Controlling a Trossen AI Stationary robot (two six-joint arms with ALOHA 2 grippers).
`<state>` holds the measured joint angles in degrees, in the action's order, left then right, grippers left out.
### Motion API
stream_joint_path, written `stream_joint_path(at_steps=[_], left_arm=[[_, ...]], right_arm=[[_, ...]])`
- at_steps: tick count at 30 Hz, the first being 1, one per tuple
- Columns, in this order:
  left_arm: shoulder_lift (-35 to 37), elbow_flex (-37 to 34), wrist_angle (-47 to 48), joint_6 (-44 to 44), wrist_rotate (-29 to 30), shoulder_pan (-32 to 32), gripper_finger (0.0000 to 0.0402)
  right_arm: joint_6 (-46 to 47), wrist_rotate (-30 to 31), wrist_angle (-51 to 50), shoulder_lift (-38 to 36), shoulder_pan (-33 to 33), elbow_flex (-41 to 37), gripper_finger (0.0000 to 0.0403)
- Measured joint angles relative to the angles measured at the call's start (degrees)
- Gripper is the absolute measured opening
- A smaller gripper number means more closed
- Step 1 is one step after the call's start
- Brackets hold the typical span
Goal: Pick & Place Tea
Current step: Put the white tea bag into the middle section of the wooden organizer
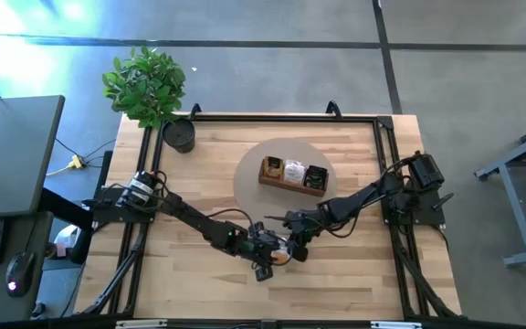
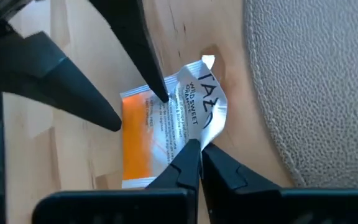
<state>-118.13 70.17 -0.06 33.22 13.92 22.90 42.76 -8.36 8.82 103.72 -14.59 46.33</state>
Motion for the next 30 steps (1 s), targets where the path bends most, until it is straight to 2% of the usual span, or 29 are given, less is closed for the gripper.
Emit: stream_joint_path(at_steps=[5, 8, 12, 14, 17, 21, 24, 30], left_arm=[[1.1, -0.1, 1.3, -1.3, 0.0, -0.1, 0.0179], [4.4, -0.3, 5.9, -1.9, 0.6, -0.1, 0.0179], [11.1, -0.1, 14.1, -1.4, 9.1, 0.0, 0.0179], [13.8, -0.1, 17.3, -1.0, 13.5, 0.0, 0.0179], [17.0, -0.1, 19.8, -1.1, 18.2, -0.1, 0.0179], [18.4, 0.1, 19.4, -1.8, 22.8, -0.4, 0.0179], [18.3, -0.1, 19.8, -1.5, 22.9, -0.5, 0.0179], [16.8, 0.0, 19.2, 0.4, 21.4, -1.4, 0.0179]], right_arm=[[-4.3, 1.0, -0.2, -0.1, 0.0, 0.0, 0.0005], [-6.0, 0.2, -1.0, -1.2, 0.0, 0.0, 0.0004], [-12.5, 0.7, -3.0, -5.5, 0.6, 0.0, 0.0003], [-15.9, 2.8, -6.2, -8.8, 1.6, 0.0, 0.0003], [-21.8, 9.7, -12.0, -15.4, 3.9, 0.0, 0.0004], [-34.7, 25.6, -19.9, -24.2, 8.0, 0.0, 0.0002], [-41.1, 33.6, -22.0, -28.5, 11.8, 0.0, 0.0003], [-43.3, 26.6, -22.0, -28.4, 19.0, 0.1, 0.0002]])
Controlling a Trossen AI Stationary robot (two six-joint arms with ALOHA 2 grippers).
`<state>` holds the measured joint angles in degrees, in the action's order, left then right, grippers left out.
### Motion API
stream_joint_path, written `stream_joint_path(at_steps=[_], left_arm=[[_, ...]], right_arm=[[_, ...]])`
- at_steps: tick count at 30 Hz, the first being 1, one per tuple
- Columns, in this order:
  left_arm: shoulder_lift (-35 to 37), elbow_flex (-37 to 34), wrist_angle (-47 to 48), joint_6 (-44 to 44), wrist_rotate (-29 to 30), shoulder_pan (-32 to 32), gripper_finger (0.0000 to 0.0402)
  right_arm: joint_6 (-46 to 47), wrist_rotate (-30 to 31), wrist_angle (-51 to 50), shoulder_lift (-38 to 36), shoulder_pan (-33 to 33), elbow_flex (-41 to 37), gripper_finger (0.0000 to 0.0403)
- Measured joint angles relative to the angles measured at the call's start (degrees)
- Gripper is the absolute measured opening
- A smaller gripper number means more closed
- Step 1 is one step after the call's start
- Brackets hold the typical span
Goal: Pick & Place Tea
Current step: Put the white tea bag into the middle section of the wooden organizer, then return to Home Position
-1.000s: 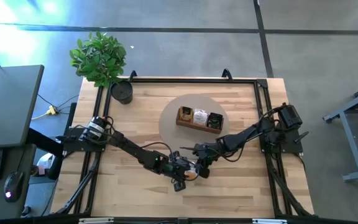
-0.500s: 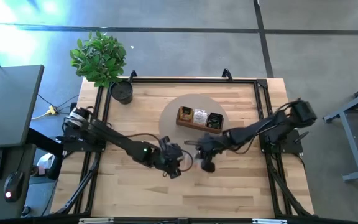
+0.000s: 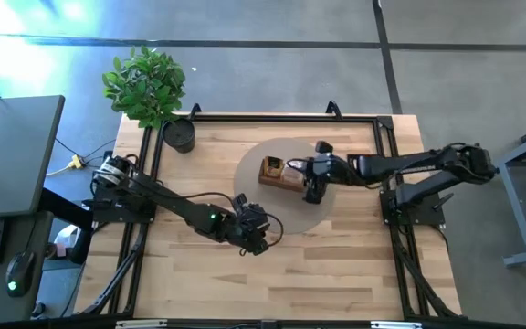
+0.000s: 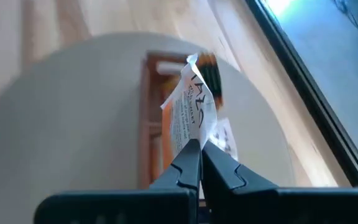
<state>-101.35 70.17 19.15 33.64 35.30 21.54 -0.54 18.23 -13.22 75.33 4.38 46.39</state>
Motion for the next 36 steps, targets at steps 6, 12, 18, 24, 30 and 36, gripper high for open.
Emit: stream_joint_path(at_steps=[6, 12, 18, 24, 30, 36], left_arm=[[0.1, 0.0, 0.4, 1.2, -0.4, -0.3, 0.0179], [0.1, 0.0, 0.5, 1.2, -0.2, -0.3, 0.0179], [0.1, 0.0, 0.5, 1.3, -0.2, -0.4, 0.0179], [0.1, 0.0, 0.4, 3.3, -1.6, -1.8, 0.0179], [0.1, 0.0, 1.2, 5.7, -3.5, -2.5, 0.0179], [6.1, 0.0, 8.3, 7.6, -5.4, -2.8, 0.0179]], right_arm=[[-1.0, -0.5, -1.2, 4.5, 2.9, -0.1, 0.0002], [-2.1, -2.2, -0.6, 10.1, 3.2, -0.1, 0.0002], [-3.7, -2.4, 1.7, 11.5, 3.2, -0.1, 0.0027], [-5.0, -5.6, 1.5, 9.3, 3.1, 0.1, 0.0080], [-4.7, -5.8, -0.6, 1.8, 3.1, 0.1, 0.0125], [-2.5, -4.3, -3.8, -12.3, 2.9, 0.1, 0.0139]])
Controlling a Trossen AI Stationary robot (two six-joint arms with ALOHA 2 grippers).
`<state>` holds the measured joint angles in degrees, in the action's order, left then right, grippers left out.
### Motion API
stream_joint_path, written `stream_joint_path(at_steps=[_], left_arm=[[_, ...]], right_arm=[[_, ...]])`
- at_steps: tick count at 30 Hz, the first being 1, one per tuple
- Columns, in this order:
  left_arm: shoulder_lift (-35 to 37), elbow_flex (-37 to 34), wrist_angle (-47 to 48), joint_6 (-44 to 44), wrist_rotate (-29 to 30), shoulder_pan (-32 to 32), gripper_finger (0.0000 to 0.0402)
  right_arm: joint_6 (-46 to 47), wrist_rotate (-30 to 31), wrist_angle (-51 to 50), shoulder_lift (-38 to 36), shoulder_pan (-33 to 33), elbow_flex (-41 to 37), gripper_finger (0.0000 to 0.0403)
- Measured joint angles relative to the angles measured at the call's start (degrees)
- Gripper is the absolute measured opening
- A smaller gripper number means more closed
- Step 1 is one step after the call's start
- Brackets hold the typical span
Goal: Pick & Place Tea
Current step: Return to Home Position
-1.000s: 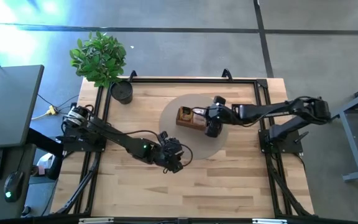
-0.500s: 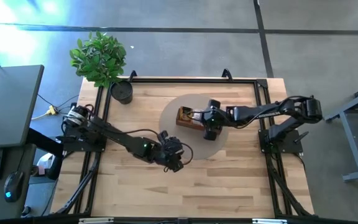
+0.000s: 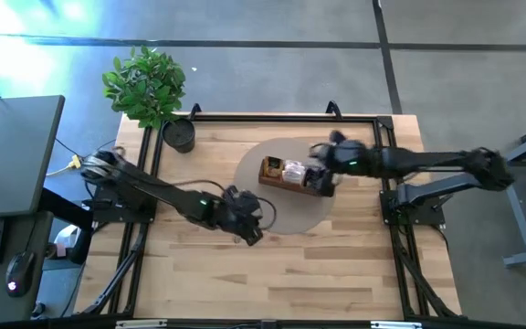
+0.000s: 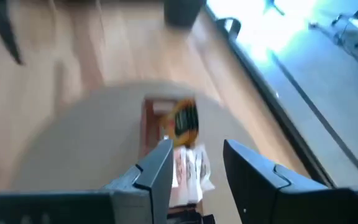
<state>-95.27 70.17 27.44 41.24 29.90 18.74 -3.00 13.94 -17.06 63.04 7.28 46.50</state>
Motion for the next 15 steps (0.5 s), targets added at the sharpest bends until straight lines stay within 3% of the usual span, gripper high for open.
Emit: stream_joint_path(at_steps=[9, 15], left_arm=[[20.8, 0.1, 13.8, -1.8, 3.7, 0.0, 0.0179], [29.4, -1.3, 17.5, -3.9, 4.3, 0.0, 0.0179]], right_arm=[[2.7, -2.9, -5.2, -27.5, -6.2, -0.5, 0.0139], [1.7, -5.8, -5.5, -41.8, -9.3, -7.5, 0.0139]])
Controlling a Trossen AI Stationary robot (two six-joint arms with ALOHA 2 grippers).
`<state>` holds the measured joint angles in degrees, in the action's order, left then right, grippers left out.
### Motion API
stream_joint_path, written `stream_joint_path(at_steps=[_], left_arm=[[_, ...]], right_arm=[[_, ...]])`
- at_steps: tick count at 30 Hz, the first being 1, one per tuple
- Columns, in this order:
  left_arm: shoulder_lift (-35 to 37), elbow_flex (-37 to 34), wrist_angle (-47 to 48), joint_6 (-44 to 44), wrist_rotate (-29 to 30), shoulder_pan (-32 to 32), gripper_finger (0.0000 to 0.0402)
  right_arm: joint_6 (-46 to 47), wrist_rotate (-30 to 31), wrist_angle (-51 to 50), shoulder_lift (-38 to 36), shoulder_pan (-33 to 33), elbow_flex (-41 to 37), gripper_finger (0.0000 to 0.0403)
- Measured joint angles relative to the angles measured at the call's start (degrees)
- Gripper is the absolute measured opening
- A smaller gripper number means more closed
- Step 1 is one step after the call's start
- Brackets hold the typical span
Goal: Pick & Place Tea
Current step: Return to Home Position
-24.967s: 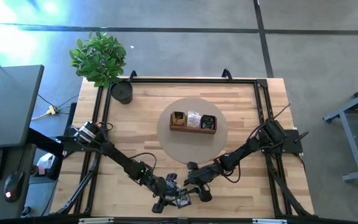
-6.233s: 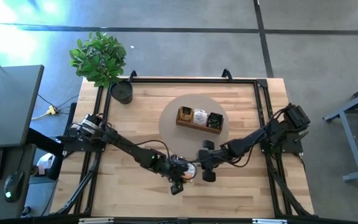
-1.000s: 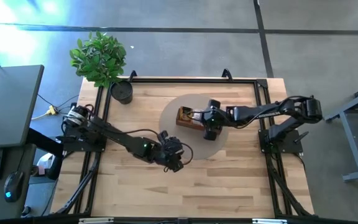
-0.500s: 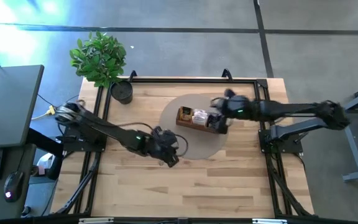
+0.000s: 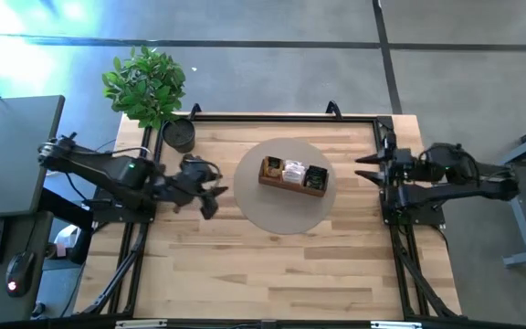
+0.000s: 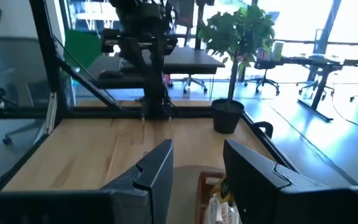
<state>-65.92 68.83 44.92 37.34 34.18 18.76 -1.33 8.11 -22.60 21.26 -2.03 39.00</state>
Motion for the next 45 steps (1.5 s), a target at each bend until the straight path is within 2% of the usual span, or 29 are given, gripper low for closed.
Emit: stream_joint_path(at_steps=[4, 9, 12, 15, 17, 19, 23, 26, 28, 31, 37, 44, 45], left_arm=[[6.7, -4.2, 1.8, 0.5, 2.7, 0.0, 0.0179], [15.6, -12.1, 1.5, 2.6, 0.9, 0.0, 0.0179], [22.3, -19.2, 1.6, 6.2, 0.7, 0.0, 0.0179], [30.4, -28.2, -2.1, 10.9, 2.6, 0.0, 0.0179], [35.7, -35.1, -9.1, 9.8, 2.6, 0.0, 0.0179], [40.7, -42.2, -19.2, 3.9, 0.8, 0.0, 0.0179], [48.5, -54.7, -42.9, -9.3, -6.7, -0.1, 0.0179], [52.4, -60.8, -55.1, -17.9, -11.1, 0.0, 0.0179], [54.4, -62.6, -57.8, -22.5, -11.3, 0.0, 0.0179], [57.1, -63.1, -54.9, -26.6, -10.0, -0.1, 0.0179], [58.5, -63.2, -49.1, -25.5, -9.4, -0.1, 0.0179], [58.0, -67.8, -58.7, -30.7, -10.6, -0.1, 0.0179], [58.1, -67.8, -57.8, -30.8, -10.7, -0.1, 0.0179]], right_arm=[[1.7, 0.6, 0.7, -8.1, -0.3, -6.1, 0.0139], [2.5, 0.3, 1.0, -16.0, -0.3, -11.5, 0.0139], [2.5, 0.4, 0.9, -20.3, -0.3, -13.9, 0.0139], [2.7, 0.8, 1.1, -21.1, -0.3, -15.0, 0.0139], [2.8, 1.7, 3.1, -20.4, -0.3, -15.5, 0.0139], [2.8, 1.9, 4.5, -20.2, -0.3, -16.8, 0.0139], [2.8, 1.8, 9.2, -20.3, -0.3, -19.7, 0.0139], [2.6, 2.0, 11.8, -20.4, -0.3, -21.6, 0.0139], [2.5, 2.0, 14.3, -20.7, -0.3, -23.1, 0.0139], [2.8, 2.0, 18.3, -21.1, -0.3, -26.0, 0.0139], [2.6, 2.0, 28.0, -21.1, -0.3, -32.0, 0.0139], [0.9, 2.0, 36.7, -21.0, -0.3, -37.1, 0.0139], [0.5, 2.0, 37.9, -21.0, -0.3, -37.8, 0.0139]])
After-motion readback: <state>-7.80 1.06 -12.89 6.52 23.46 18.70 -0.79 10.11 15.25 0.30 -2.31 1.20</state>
